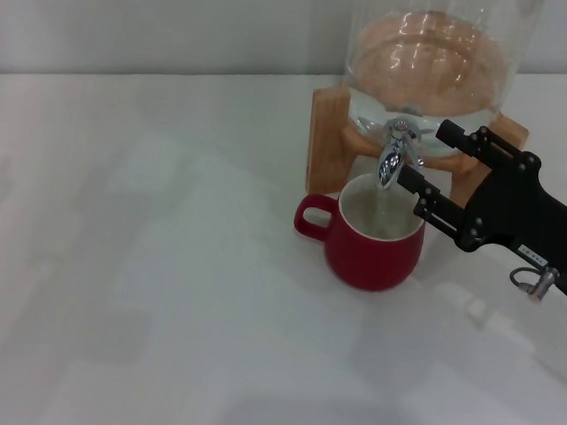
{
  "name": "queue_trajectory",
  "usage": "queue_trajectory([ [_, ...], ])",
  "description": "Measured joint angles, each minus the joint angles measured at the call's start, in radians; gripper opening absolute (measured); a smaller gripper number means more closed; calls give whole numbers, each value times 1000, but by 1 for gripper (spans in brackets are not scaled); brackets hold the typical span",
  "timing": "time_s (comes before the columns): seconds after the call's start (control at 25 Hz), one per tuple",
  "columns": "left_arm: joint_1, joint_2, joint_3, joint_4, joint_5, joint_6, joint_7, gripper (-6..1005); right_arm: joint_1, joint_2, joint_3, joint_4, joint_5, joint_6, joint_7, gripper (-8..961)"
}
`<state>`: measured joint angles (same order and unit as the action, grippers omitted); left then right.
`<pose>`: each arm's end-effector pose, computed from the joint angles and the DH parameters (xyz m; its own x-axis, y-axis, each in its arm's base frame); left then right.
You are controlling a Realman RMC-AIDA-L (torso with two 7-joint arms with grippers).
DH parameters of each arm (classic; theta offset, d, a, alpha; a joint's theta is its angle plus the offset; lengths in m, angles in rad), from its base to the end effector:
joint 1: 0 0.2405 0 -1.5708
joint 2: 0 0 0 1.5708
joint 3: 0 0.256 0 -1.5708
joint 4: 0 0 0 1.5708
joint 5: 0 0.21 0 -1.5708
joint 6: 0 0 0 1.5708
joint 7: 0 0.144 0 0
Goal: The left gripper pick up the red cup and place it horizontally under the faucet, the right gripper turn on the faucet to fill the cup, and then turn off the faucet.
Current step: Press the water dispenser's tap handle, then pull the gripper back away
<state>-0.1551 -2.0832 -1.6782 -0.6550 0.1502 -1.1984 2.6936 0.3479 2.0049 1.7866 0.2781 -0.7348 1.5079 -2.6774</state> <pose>-0.2931 0.3147 0.0599 0.5679 -0.3341 0.7523 0.7189 -0.2438 -0.6510 0.2884 0.2955 0.0028 0.6975 0.2330 -0.6776 -0.3757 -0.6864 -0.6227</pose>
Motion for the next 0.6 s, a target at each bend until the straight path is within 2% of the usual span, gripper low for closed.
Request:
queue_trajectory([
  [0.6, -1, 0, 0, 0, 0, 0, 2, 852, 0, 0, 1, 2, 0, -10, 1, 618],
])
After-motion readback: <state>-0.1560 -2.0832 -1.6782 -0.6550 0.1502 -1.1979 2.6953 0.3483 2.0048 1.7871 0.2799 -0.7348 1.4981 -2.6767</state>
